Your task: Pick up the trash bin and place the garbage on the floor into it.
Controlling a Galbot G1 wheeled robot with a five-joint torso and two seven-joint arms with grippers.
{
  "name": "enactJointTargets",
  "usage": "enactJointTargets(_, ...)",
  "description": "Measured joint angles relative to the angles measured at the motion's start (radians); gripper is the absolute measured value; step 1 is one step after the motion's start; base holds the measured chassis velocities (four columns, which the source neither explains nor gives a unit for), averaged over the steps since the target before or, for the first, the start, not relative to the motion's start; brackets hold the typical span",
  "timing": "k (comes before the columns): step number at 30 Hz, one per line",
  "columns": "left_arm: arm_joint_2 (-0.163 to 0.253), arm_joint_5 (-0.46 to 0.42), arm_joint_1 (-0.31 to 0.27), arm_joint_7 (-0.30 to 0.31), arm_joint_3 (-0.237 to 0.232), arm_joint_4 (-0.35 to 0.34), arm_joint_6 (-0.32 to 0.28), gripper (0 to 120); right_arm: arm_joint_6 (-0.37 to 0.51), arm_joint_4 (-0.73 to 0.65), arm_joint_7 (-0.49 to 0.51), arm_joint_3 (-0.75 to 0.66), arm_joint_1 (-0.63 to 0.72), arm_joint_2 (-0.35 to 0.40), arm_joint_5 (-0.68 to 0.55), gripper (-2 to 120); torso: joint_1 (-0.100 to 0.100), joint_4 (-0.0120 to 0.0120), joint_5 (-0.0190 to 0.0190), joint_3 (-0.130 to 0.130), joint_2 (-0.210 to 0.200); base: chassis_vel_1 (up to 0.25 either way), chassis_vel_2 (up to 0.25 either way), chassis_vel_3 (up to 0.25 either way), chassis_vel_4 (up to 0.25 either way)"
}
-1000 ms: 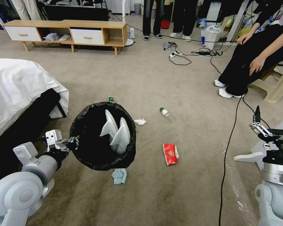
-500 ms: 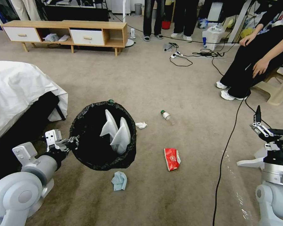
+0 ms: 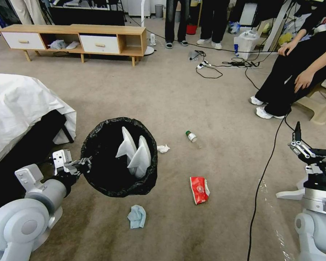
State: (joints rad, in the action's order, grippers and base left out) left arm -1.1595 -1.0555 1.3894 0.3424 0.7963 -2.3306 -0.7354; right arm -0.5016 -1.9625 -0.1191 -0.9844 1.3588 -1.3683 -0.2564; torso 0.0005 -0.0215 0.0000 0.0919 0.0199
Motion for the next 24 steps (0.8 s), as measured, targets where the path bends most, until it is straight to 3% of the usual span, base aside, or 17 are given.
enactJointTargets(24,0.0,-0.002,-0.011,0.0,-0.001,0.013,0.0,2,-0.003,0.017,-0.001,0.005,-0.012,-0.004,0.002,100,0.0,0.0,-0.0001,0.0,0.0,-0.062,0.058,0.061,-0.06)
